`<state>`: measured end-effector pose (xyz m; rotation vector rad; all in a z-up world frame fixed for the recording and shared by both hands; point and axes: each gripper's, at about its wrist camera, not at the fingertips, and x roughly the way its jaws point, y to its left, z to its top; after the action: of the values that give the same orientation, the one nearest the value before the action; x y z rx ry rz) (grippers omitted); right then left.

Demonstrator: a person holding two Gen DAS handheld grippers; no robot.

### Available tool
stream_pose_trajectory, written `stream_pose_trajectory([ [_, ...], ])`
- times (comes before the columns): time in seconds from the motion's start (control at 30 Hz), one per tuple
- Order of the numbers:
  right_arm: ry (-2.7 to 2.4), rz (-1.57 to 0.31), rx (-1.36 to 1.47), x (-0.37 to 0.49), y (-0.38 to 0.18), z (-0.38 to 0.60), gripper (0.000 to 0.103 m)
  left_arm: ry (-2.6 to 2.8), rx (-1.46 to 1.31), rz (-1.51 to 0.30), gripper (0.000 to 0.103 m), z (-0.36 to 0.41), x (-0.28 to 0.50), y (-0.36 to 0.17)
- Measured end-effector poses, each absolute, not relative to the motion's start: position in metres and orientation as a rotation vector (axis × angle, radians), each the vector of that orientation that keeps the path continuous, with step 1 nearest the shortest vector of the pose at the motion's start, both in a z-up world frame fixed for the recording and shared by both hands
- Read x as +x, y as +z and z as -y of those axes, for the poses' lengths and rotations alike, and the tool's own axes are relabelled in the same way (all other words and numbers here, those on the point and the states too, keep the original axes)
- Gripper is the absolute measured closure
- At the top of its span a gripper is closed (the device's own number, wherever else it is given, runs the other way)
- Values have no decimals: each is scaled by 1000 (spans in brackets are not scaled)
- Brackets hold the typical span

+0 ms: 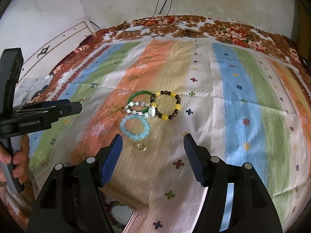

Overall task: Organize jewelry
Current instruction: 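Move both grippers toward the green jade bangle and yellow-black bead bracelet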

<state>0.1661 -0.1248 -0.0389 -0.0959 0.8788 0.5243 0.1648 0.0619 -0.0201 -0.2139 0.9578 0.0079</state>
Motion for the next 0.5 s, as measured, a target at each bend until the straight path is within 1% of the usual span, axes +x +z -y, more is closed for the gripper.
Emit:
stream_pose_trajectory([
  [0.27, 501, -893, -97, 186, -45, 123, 36, 29, -228, -970, 46, -69, 188, -28],
  [0.33, 497, -891, -97, 190, -46, 121, 33, 33, -229, -973, 46, -71, 192, -30],
  [0.5, 486, -903, -91, 202, -50, 119, 30, 26, -223, -980, 42, -71, 202, -35],
])
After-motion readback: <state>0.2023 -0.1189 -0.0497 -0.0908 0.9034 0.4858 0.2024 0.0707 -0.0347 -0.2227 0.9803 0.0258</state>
